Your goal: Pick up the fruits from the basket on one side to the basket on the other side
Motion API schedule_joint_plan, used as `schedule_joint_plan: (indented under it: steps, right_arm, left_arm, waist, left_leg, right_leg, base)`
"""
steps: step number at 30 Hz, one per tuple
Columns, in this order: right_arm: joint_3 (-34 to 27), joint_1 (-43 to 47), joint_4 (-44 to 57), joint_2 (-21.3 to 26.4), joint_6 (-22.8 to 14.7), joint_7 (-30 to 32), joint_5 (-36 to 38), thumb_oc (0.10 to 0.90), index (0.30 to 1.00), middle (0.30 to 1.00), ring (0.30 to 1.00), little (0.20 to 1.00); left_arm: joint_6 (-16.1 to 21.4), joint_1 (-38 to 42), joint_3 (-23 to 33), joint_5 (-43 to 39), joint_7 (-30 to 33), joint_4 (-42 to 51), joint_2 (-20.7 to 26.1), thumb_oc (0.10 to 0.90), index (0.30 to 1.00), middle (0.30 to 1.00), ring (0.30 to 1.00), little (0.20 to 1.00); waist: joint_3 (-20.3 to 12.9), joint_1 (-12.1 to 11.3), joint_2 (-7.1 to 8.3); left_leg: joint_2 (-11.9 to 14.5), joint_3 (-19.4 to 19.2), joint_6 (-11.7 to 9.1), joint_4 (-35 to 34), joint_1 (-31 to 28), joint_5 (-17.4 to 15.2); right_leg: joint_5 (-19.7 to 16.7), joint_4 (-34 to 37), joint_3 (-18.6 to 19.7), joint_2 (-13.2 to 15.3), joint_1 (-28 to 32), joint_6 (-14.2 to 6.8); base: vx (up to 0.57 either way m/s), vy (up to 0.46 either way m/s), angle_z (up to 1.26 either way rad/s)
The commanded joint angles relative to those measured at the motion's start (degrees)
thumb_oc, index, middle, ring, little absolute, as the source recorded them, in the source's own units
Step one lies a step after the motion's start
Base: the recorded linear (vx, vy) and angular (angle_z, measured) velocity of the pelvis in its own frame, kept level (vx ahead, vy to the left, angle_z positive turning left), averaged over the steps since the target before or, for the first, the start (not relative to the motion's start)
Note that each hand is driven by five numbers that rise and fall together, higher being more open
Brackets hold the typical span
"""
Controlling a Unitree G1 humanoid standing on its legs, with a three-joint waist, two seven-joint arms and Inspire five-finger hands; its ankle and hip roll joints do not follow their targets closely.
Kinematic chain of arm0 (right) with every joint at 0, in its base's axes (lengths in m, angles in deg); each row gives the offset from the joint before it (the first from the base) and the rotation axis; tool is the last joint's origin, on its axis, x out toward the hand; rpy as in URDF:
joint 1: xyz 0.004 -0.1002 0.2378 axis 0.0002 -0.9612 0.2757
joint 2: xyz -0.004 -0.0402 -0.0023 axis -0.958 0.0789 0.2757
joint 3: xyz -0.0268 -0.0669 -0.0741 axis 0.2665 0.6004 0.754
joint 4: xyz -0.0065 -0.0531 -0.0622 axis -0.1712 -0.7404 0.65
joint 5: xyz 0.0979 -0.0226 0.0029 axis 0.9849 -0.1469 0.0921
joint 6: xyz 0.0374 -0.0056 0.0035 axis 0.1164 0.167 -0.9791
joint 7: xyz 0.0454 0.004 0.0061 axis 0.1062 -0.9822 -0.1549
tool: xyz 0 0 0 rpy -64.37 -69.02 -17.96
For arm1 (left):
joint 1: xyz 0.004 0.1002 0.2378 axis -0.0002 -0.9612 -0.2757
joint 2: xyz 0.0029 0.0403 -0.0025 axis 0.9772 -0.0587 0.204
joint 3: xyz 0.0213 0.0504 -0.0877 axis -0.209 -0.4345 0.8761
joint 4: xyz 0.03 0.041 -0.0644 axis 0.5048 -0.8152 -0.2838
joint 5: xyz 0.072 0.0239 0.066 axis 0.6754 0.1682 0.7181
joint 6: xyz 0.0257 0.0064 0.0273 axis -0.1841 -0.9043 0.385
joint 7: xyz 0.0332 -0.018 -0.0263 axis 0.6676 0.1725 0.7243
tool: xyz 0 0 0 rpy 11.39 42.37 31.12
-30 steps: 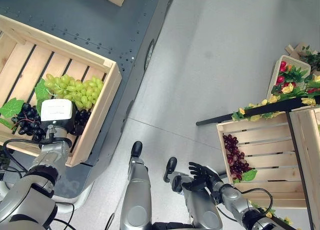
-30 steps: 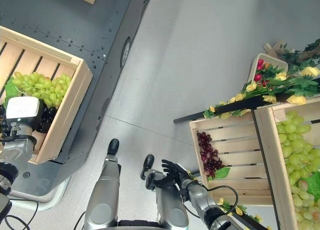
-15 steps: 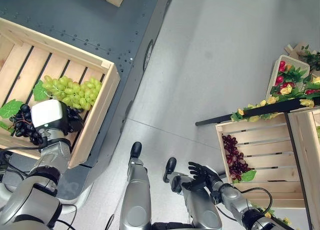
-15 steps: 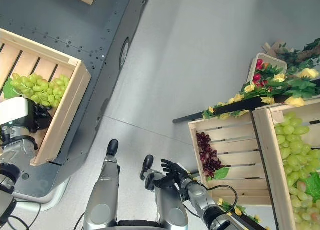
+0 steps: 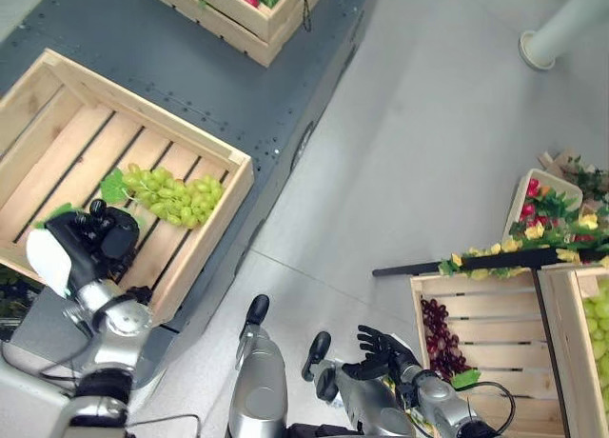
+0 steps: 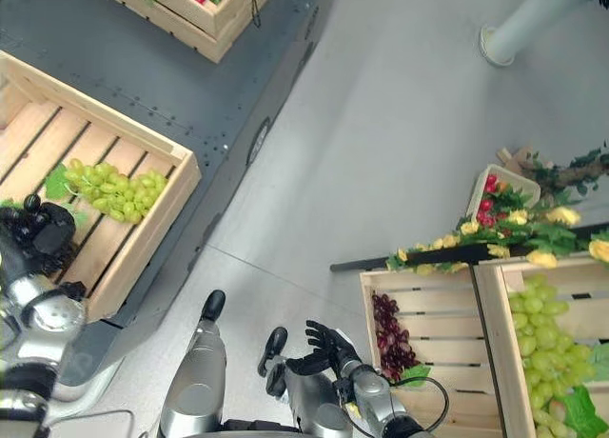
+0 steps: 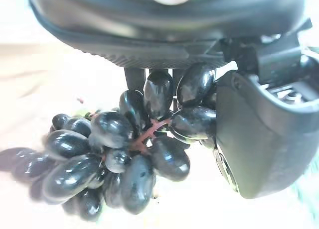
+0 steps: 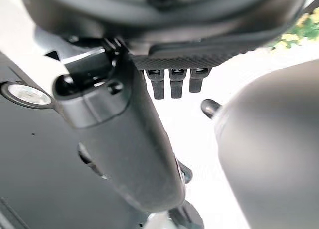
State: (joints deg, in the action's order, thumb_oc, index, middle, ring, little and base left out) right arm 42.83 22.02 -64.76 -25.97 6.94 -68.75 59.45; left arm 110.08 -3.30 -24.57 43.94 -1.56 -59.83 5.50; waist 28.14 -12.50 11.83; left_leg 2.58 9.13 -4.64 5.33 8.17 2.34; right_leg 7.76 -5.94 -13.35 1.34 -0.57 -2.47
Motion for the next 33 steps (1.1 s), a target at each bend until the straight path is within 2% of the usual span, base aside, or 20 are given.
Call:
schedule_joint_plan:
  steps: [1,3,5,8,11,13,17,19,27,29,31,33]
  right_arm:
    - [-2.0,-5.5,2.1,2.2,0.9,1.7,-0.3,0.800,0.900,0.900,0.900,0.900]
    - [-2.4,-5.5,2.0,2.2,1.2,1.8,-0.5,0.800,0.900,0.900,0.900,0.900]
    - [-3.1,-6.0,2.3,2.2,1.5,2.0,-0.7,0.800,0.900,0.900,0.900,0.900]
    - [-3.9,-6.4,2.2,2.2,1.5,1.9,-1.1,0.800,0.900,0.900,0.900,0.900]
    - [-4.2,-6.4,2.3,2.0,1.6,2.2,-0.6,0.800,0.900,0.900,0.900,0.900]
    - [-4.9,-6.4,2.3,1.8,1.5,2.6,-0.1,0.800,0.900,0.900,0.900,0.900]
    - [-4.7,-6.3,2.4,1.5,1.6,2.6,-0.6,0.800,0.900,0.900,0.900,0.900]
    - [-4.1,-6.0,2.8,1.2,0.3,2.8,-2.2,0.800,0.900,0.900,0.900,0.900]
    - [-2.7,-6.0,13.9,1.8,-2.6,5.0,-3.8,0.800,0.900,0.900,0.900,0.900]
    - [-2.6,-6.6,22.5,3.3,-2.2,6.2,-3.9,0.800,0.900,0.900,0.900,0.900]
    - [-2.6,-6.8,28.4,4.6,-3.2,7.1,-5.4,0.800,0.900,0.900,0.900,0.900]
    - [-3.2,-6.3,35.1,6.2,-2.1,6.7,-5.7,0.800,0.900,0.900,0.900,0.900]
  left_arm:
    - [11.7,-2.3,3.0,-15.7,-8.9,7.0,-4.4,0.400,0.300,0.300,0.300,0.300]
    - [12.3,-2.8,3.4,-20.4,-12.4,8.4,-6.0,0.400,0.300,0.300,0.300,0.300]
    - [13.7,-3.7,3.6,-31.3,-20.3,11.0,-9.0,0.400,0.300,0.300,0.300,0.300]
    - [14.2,-4.7,3.6,-42.8,-28.2,13.8,-12.8,0.400,0.300,0.300,0.300,0.300]
    - [14.4,-5.1,3.4,-49.1,-32.8,15.4,-14.9,0.400,0.300,0.300,0.300,0.300]
    - [14.6,-5.1,3.9,-59.8,-41.3,17.1,-17.7,0.400,0.300,0.300,0.300,0.300]
    - [14.2,-4.4,4.4,-68.7,-47.3,19.3,-20.3,0.400,0.300,0.300,0.300,0.300]
    - [13.4,-3.5,4.2,-73.3,-50.9,20.4,-22.1,0.400,0.300,0.300,0.300,0.300]
    - [10.5,-2.8,2.5,-78.5,-53.0,26.6,-24.1,0.400,0.300,0.300,0.300,0.300]
    - [10.0,-3.4,2.2,-77.8,-51.7,29.8,-24.3,0.400,0.300,0.300,0.300,0.300]
    - [9.1,-4.1,2.0,-77.1,-50.7,32.0,-24.3,0.400,0.300,0.300,0.300,0.300]
    - [8.1,-4.6,2.1,-76.4,-49.7,33.9,-24.2,0.400,0.300,0.300,0.300,0.300]
  waist:
    - [-10.6,0.8,-3.61]
    - [-11.3,0.7,-4.05]
    - [-12.7,0.6,-4.83]
    - [-14.2,0.3,-5.50]
    - [-15.4,0.1,-5.80]
    - [-16.8,-0.1,-5.97]
    - [-18.6,-0.1,-6.15]
    - [-19.6,-0.1,-6.28]
    - [-21.8,0.9,-6.10]
    - [-22.3,1.5,-6.20]
    - [-22.6,1.9,-6.32]
    - [-22.7,2.1,-6.38]
  left_leg:
    - [-7.0,1.5,4.1,-3.2,4.9,2.9]
    - [-7.0,1.6,4.0,-4.1,4.4,3.4]
    - [-7.0,2.0,3.9,-6.1,3.7,4.5]
    - [-7.0,2.5,3.7,-8.0,2.8,5.7]
    - [-7.2,2.6,3.9,-8.3,2.1,5.6]
    - [-7.4,2.7,4.1,-8.2,1.1,5.2]
    - [-7.4,2.7,4.3,-8.9,-0.7,4.9]
    - [-7.3,2.7,4.4,-9.4,-2.0,4.7]
    - [-7.2,2.3,4.7,-10.3,-4.4,4.0]
    - [-7.2,2.0,4.8,-10.3,-4.9,3.7]
    - [-7.2,1.9,5.0,-10.3,-5.2,3.5]
    - [-7.2,1.7,5.2,-10.3,-5.4,3.3]
  right_leg:
    - [-4.8,3.6,-1.1,-1.6,-0.9,2.7]
    - [-4.9,4.0,-1.2,-1.4,-0.6,2.6]
    - [-5.5,5.2,-1.6,-1.2,0.1,2.4]
    - [-6.1,6.2,-2.1,-0.9,0.9,2.1]
    - [-6.4,6.5,-2.6,-0.4,1.1,1.8]
    - [-7.2,7.4,-3.0,0.3,1.6,1.5]
    - [-7.9,8.2,-3.3,1.0,2.3,1.0]
    - [-8.2,8.5,-3.5,1.3,2.8,0.8]
    - [-9.1,9.3,-2.9,1.9,3.4,-0.1]
    - [-9.3,9.1,-2.5,2.0,3.5,-0.3]
    - [-9.4,9.1,-2.1,2.0,3.4,-0.4]
    - [-9.4,9.1,-1.7,2.0,3.3,-0.5]
  base:
    - [0.07,0.046,0.02]
    - [0.04,0.035,0.06]
    - [0.03,0.023,0.09]
    - [0.03,0.003,0.10]
    - [0.03,0.001,0.06]
    - [0.04,-0.003,0.02]
    - [0.04,-0.001,0.00]
    - [0.04,-0.018,-0.01]
    - [0.00,-0.037,0.00]
    - [-0.01,-0.038,-0.01]
    - [-0.01,-0.015,-0.02]
    - [-0.01,-0.029,-0.07]
